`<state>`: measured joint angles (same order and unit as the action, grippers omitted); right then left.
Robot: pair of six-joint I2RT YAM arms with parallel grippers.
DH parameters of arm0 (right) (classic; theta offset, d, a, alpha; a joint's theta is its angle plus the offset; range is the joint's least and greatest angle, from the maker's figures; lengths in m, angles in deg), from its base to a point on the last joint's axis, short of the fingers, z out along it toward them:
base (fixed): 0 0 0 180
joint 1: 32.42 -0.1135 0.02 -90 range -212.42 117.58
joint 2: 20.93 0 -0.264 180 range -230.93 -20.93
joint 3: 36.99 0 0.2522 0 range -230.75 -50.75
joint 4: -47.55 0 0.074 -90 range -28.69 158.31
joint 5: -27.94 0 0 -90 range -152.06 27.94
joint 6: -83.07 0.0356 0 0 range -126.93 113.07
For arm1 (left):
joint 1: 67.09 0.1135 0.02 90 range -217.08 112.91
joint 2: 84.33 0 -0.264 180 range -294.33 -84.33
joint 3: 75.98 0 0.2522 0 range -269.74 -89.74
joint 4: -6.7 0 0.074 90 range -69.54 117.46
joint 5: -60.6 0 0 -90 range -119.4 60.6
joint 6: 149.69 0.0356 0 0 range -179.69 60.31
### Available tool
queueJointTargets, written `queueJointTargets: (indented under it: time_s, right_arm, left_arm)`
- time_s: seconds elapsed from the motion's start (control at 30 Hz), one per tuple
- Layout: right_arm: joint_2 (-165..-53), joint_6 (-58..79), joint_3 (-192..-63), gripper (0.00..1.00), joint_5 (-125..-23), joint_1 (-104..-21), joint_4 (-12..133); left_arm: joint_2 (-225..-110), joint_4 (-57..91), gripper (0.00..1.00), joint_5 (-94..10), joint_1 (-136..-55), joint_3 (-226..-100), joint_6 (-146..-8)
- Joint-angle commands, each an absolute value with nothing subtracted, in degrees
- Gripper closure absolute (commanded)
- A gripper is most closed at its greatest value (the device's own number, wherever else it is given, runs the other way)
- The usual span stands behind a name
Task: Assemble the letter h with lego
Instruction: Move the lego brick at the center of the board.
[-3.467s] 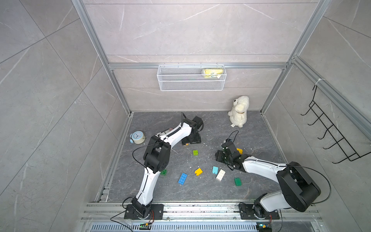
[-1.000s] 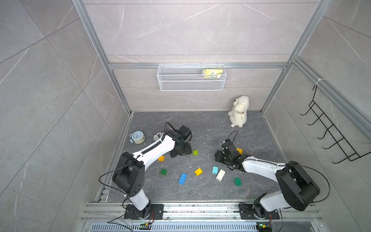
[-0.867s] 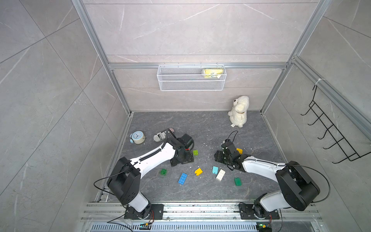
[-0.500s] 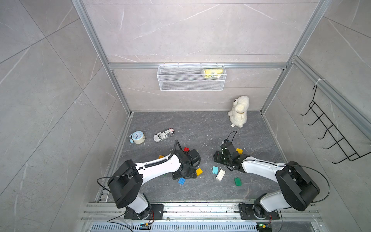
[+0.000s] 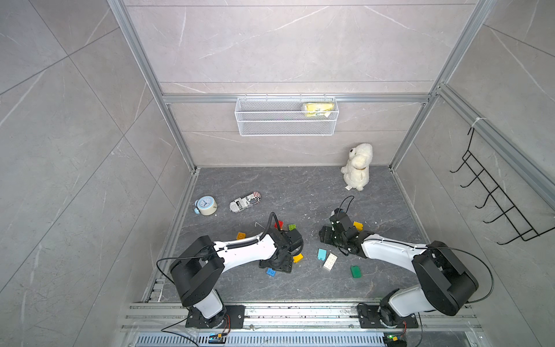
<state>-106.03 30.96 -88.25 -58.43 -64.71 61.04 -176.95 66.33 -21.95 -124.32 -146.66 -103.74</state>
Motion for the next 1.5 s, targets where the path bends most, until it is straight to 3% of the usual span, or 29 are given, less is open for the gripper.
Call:
queueJointTargets:
  time_s: [0.0, 0.33, 0.5, 0.73, 0.93, 1.17, 1.47]
  right_arm:
    - [-106.10, 30.03, -89.60, 0.40, -58.50, -65.20, 61.31]
    - [-104.75, 28.31, -89.59, 0.41, -59.15, -65.94, 61.17]
    - [-104.42, 23.80, -91.12, 0.42, -60.63, -69.74, 61.54]
    - [-106.70, 18.55, -97.23, 0.42, -52.92, -76.66, 69.38]
    - [-105.90, 20.74, -102.67, 0.42, -50.58, -77.05, 84.99]
    - [-103.47, 19.10, -99.46, 0.41, -57.62, -77.81, 95.03]
    - [-111.79, 13.26, -107.15, 0.34, -51.48, -80.70, 107.01]
  left_arm:
    - [-177.46, 64.93, 0.26, -21.54, -123.97, -146.09, -100.52]
    - [-178.76, 63.13, 0.32, -21.74, -122.90, -144.68, -99.67]
    - [-175.60, 63.77, 0.23, -20.98, -122.52, -145.17, -102.32]
    - [-167.85, 62.86, 0.09, -22.42, -122.41, -145.50, -106.39]
    - [-162.90, 60.66, 0.01, -23.42, -122.45, -144.91, -107.45]
    - [-160.39, 56.75, 0.01, -19.58, -122.46, -140.56, -104.44]
    - [-158.20, 47.81, 0.01, -16.91, -120.22, -134.51, -98.03]
